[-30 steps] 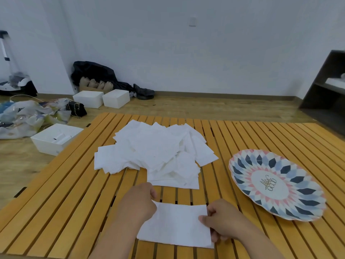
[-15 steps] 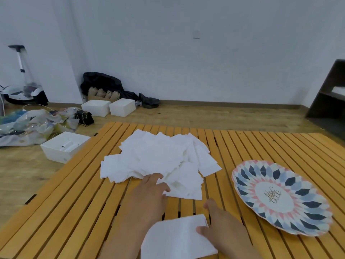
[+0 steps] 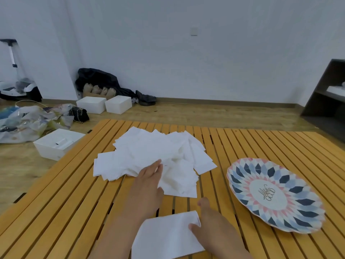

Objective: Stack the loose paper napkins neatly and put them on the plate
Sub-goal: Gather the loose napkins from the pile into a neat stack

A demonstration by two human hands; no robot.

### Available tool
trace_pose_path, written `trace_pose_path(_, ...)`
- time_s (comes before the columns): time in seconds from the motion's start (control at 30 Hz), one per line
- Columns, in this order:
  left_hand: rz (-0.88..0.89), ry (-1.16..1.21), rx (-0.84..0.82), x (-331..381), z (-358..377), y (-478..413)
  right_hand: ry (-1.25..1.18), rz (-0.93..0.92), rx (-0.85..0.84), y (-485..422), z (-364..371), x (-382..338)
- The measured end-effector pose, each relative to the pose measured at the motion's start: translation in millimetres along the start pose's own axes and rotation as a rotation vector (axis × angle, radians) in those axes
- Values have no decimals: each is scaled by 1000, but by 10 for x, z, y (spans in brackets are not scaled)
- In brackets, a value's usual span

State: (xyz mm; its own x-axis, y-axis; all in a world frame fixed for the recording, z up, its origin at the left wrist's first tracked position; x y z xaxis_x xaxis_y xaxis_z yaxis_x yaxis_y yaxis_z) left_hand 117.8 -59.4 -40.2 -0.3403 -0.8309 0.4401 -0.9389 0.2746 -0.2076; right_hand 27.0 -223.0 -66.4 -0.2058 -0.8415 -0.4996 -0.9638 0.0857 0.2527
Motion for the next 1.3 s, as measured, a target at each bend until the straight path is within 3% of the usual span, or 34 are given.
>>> trace_pose_path(0.27,-173,673,311,142,-612,-1,-37,76,6,12,39,-1)
trace_pose_path(0.43,-286,966,357,140,-851,74,-37,84,34,48,9,-7)
trace_pose_path(0.57,-366,1150,298,110,-815,164,16,-69,223,55,-91,-67)
trace_pose_path(0.67,-383,1231,238,131,-797,252,-418,-240,342,78,-217,-180)
trace_pose_path(0.73,-388,1254,200,158,-779,309,-655,-381,288,144,-259,-326)
trace_pose_path(0.83,-396,1256,93,236,-719,402,-822,-500,168,270,-232,-522)
trace_pose_path(0.97,-396,1232,-74,354,-637,504,-990,-419,133,310,-194,-587)
trace_pose_path(1.17,-485,1388,-116,263,-613,605,-1169,-285,36,394,-157,-482)
trace_pose_path(1.3,-576,1494,-94,102,-577,719,-1131,-205,58,446,-115,-393)
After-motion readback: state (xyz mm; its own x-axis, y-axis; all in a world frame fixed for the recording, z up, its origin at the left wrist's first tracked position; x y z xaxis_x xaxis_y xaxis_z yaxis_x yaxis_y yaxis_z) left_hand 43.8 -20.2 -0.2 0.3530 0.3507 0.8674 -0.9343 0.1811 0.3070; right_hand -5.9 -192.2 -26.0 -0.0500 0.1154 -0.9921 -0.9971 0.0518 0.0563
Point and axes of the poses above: each hand's wrist, its own y-axis away from the middle knuckle, its own z-axis out of the palm, x = y × z, the point moved 4 cm from there along -y, towards the middle knuckle, and after that the axes turned 7 degrees about -z, right-handed, at the moved point
